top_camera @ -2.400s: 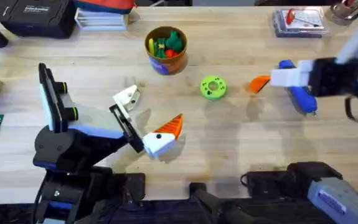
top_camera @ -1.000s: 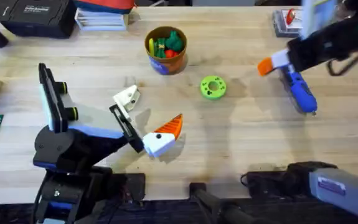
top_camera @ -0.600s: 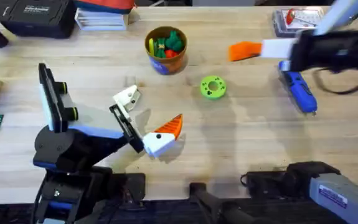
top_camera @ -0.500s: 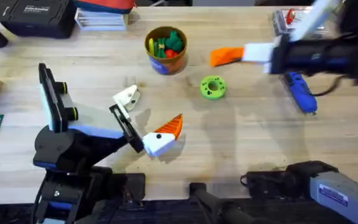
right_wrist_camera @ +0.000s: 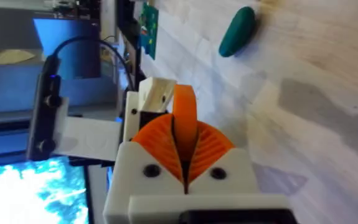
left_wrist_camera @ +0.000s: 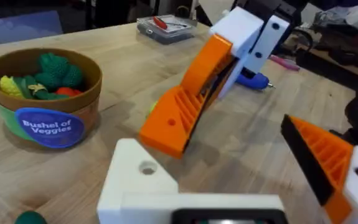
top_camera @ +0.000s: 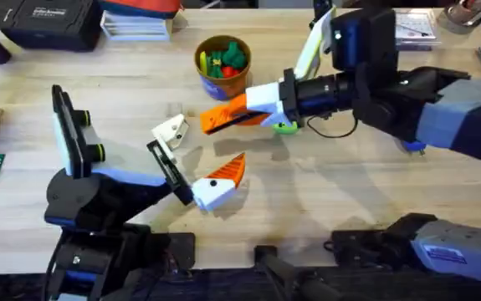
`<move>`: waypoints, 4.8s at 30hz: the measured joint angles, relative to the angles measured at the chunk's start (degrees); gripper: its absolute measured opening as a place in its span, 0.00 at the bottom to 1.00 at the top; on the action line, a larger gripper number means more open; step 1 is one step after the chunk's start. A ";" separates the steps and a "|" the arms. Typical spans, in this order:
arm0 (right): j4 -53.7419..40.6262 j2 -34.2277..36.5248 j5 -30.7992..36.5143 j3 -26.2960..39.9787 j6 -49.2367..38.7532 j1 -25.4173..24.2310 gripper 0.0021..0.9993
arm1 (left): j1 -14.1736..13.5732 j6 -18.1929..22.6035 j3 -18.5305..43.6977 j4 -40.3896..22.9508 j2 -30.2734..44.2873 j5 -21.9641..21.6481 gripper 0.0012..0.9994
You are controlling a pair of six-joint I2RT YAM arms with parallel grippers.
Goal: Pick up the gripper from the table and insert it into the empty holder that is missing its gripper. Then pick up a screw, insert it into the mounting hole, and use the screwdriver to tighten it. Finally, clean up the table by picking up the vegetable and placing it into the bucket.
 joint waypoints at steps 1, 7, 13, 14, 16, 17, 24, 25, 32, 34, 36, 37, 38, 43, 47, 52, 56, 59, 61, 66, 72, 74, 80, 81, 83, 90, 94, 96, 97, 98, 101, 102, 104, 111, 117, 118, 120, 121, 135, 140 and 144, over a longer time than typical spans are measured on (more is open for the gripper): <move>0.04 0.12 -1.07 0.00 0.65 0.16 0.01 | 0.00 0.02 0.00 0.00 -0.01 0.00 0.99; 0.48 2.17 -7.93 0.00 2.62 0.16 0.01 | 0.00 0.01 0.00 0.00 -0.01 0.00 0.99; 6.24 8.33 -14.60 0.00 5.93 0.16 0.01 | 0.00 0.02 0.00 0.00 -0.01 0.08 0.99; 8.71 9.37 -15.60 0.00 6.98 0.16 0.01 | 0.00 0.00 0.00 0.00 -0.01 0.31 0.99; 13.52 11.03 -17.34 0.00 9.27 0.16 0.01 | 0.00 0.00 0.00 -0.07 -0.01 1.01 0.99; 15.24 11.62 -17.95 0.00 10.26 0.16 0.01 | 0.00 0.00 0.00 -0.09 0.00 1.43 0.99; 18.41 14.16 -20.77 0.00 14.41 0.16 0.01 | 0.00 -0.41 0.00 -0.31 -0.01 3.25 0.99; 18.63 14.45 -20.97 0.00 14.78 0.16 0.01 | 0.00 -0.53 0.00 -0.33 0.01 3.35 0.99; 22.12 16.12 -22.07 0.00 16.58 0.10 0.01 | 0.00 -1.03 0.00 -0.35 0.01 3.61 0.99; 23.44 16.36 -22.00 0.00 17.08 0.16 0.01 | 0.00 -0.96 0.00 -0.35 0.01 3.82 0.99; 23.80 16.38 -21.69 0.00 17.74 0.16 0.01 | 0.00 -0.96 0.00 -0.35 0.00 3.84 0.99; 23.89 16.38 -21.53 0.00 17.84 0.16 0.01 | 0.00 -0.96 0.00 -0.35 -0.01 3.85 0.99; 23.91 16.38 -21.14 0.00 18.14 0.16 0.01 | 0.00 -0.96 0.00 -0.35 0.01 3.85 0.99; 24.23 16.52 -19.81 0.00 18.64 0.24 0.01 | 0.00 -0.98 0.00 -0.35 0.00 3.82 0.99; 24.87 17.03 -19.03 0.02 19.11 0.83 0.01 | 0.11 -1.09 0.00 -0.37 0.01 3.52 0.99; 25.42 18.08 -16.84 1.18 19.72 3.12 0.01 | 0.11 -1.49 0.00 -0.39 0.01 3.61 0.99; 25.49 18.82 -14.79 2.48 19.89 4.68 0.01 | 0.45 -1.51 0.00 -0.33 0.01 2.68 0.99; 25.54 18.85 -13.58 2.71 19.91 5.72 0.01 | 0.50 -1.60 0.00 -0.31 0.01 2.51 0.99; 25.66 18.85 -12.89 2.75 19.91 5.89 0.01 | 0.61 -1.73 0.00 -0.31 0.01 2.42 0.99; 25.76 18.85 -11.01 2.82 19.91 6.33 0.01 | 0.72 -2.14 -0.02 -0.31 0.01 2.13 0.99; 25.75 18.85 -9.74 2.95 19.91 6.63 0.01 | 0.72 -2.54 -0.02 -0.28 0.01 1.81 0.99; 25.75 18.85 -9.53 2.98 19.91 6.67 0.02 | 0.72 -2.54 -0.02 -0.28 0.01 1.77 0.99; 25.70 18.85 -9.16 3.02 19.91 6.75 0.06 | 0.72 -2.53 -0.02 -0.27 0.01 1.68 0.99; 25.69 18.85 -9.09 3.02 19.93 6.76 0.08 | 0.72 -2.51 -0.02 -0.26 0.01 1.68 0.99; 25.53 18.85 -8.94 3.02 19.91 6.76 0.13 | 0.70 -2.47 -0.02 -0.26 0.01 1.68 0.99; 25.14 19.38 -8.92 3.02 19.88 6.63 0.35 | 0.19 -1.77 -0.02 -0.33 0.01 3.83 0.99; 24.98 20.10 -9.21 3.02 19.89 6.57 0.43 | 0.04 -1.43 -0.02 -0.37 0.01 4.35 0.99; 24.87 20.10 -9.27 3.02 19.89 6.54 0.49 | 0.04 -1.24 -0.02 -0.35 -0.01 4.33 0.99; 24.85 20.10 -9.33 3.02 19.87 6.46 0.53 | 0.04 -1.20 -0.02 -0.37 0.00 4.34 0.99; 24.85 20.11 -9.39 3.02 19.88 6.35 0.56 | 0.04 -1.19 -0.02 -0.35 0.00 4.37 0.99; 24.89 20.10 -9.86 3.02 19.87 5.89 0.71 | 0.04 -1.18 -0.02 -0.37 0.01 4.52 0.99; 24.87 20.10 -9.98 3.02 19.88 5.71 0.79 | 0.04 -1.18 -0.02 -0.39 0.01 4.52 0.99; 24.92 20.10 -9.98 3.02 19.31 4.98 0.97 | 0.04 -1.18 -0.02 -0.39 -0.01 4.52 0.99; 24.92 20.10 -8.55 3.02 16.27 -0.48 0.99 | 0.04 -1.18 -0.02 -0.39 0.00 4.52 0.99; 22.58 19.56 -4.88 3.02 11.83 -4.69 0.99 | 0.04 -1.18 -0.02 -0.39 0.00 4.52 0.99; 21.01 18.97 -3.90 3.02 10.68 -5.11 0.99 | 0.04 -1.18 -0.02 -0.39 0.01 4.52 0.99; 16.37 17.05 -1.84 3.02 7.93 -5.84 0.99 | 0.04 -1.18 -0.02 -0.39 -0.01 4.52 0.99; 12.93 15.69 -0.69 3.13 6.15 -6.17 0.99 | 0.04 -1.18 -0.02 -0.38 0.00 4.52 0.99; -32.63 2.06 35.66 14.62 -22.48 -2.53 0.99 | 0.04 -1.18 -0.02 -0.39 -0.01 4.54 0.99; -33.52 2.09 44.53 14.69 -28.85 -0.33 1.00 | 0.04 -1.18 -0.02 -0.39 0.01 4.50 0.99; -33.53 2.09 47.31 14.69 -31.23 -0.37 1.00 | 0.04 -1.10 -0.02 -0.39 -0.01 4.50 0.99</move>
